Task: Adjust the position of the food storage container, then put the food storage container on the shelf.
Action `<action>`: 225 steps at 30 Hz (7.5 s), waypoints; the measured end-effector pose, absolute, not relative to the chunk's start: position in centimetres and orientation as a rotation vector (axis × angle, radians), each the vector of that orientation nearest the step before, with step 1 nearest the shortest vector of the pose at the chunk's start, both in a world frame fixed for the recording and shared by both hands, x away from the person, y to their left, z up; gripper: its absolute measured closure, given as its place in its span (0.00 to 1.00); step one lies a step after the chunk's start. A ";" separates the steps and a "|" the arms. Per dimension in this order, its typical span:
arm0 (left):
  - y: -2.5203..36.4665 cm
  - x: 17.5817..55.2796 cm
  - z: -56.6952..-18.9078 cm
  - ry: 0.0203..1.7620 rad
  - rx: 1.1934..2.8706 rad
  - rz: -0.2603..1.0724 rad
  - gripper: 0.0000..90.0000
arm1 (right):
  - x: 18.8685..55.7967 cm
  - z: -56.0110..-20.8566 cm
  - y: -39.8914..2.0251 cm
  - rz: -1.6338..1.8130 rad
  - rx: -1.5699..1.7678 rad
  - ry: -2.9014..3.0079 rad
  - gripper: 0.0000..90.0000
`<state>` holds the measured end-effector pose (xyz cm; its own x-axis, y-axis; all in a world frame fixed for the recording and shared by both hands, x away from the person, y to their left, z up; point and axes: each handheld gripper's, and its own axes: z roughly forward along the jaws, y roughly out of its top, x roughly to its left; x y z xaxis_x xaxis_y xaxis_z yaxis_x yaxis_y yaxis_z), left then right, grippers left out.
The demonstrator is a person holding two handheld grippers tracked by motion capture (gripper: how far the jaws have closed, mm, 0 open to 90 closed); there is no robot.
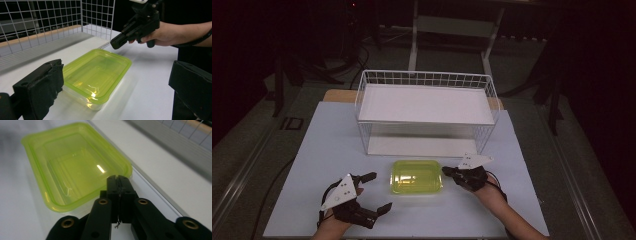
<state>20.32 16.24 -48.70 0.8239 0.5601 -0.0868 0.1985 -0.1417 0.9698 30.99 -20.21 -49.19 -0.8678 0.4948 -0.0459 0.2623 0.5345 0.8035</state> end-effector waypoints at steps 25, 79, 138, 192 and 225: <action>15.5 21.5 -46.5 0.672 1.786 0.324 0.00 | 28.5 -45.9 -21.3 1.435 0.752 2.229 0.13; 13.4 28.7 -50.8 1.211 1.845 0.063 0.57 | 30.8 -49.7 -18.2 1.317 1.251 2.469 0.44; 12.5 26.1 -47.9 1.178 1.836 0.147 0.88 | 28.5 -47.0 -18.4 1.334 1.338 2.385 0.87; 10.2 36.0 -49.7 1.211 1.783 0.148 0.88 | 37.0 -48.4 -19.6 1.287 1.476 2.234 0.87; 10.2 38.1 -51.1 1.178 1.770 0.276 0.55 | 38.5 -49.6 -18.1 1.165 1.379 2.075 0.57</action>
